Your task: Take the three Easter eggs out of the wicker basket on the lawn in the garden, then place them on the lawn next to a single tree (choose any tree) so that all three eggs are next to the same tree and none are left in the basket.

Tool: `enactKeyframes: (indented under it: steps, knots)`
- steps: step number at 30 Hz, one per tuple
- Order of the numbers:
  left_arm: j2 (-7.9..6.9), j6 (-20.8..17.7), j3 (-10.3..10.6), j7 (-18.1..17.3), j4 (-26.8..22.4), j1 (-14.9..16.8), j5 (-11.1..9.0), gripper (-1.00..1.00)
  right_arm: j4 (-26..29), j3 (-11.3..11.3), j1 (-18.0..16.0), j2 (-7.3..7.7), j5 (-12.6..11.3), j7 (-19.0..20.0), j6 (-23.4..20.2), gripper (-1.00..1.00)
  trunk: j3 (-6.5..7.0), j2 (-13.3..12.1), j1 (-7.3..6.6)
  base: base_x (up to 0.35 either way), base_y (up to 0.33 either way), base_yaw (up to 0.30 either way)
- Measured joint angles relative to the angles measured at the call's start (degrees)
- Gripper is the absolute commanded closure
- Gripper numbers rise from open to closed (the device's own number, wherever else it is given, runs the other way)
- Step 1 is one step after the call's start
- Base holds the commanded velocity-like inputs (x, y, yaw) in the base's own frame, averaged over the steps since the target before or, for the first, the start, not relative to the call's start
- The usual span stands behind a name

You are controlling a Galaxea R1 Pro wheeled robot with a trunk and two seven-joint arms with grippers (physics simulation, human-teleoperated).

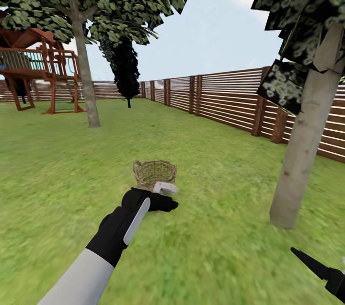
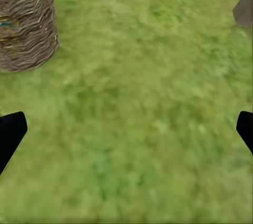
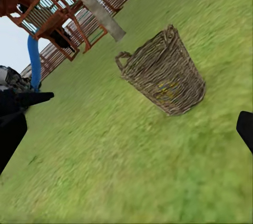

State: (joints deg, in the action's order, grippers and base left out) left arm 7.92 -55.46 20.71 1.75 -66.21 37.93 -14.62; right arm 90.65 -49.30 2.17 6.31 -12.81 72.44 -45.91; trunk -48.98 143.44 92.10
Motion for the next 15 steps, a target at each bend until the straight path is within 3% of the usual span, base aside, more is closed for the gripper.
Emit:
enactKeyframes:
  steps: [15]
  knots:
    - [-0.01, 0.0, 0.0, 0.0, 0.0, 0.0, 0.0, -1.00, 0.0, 0.0, 0.0, 0.00, 0.0, 0.0, 0.0, -1.00, 3.33, -0.2, -0.39, 0.000, 0.000, 0.262]
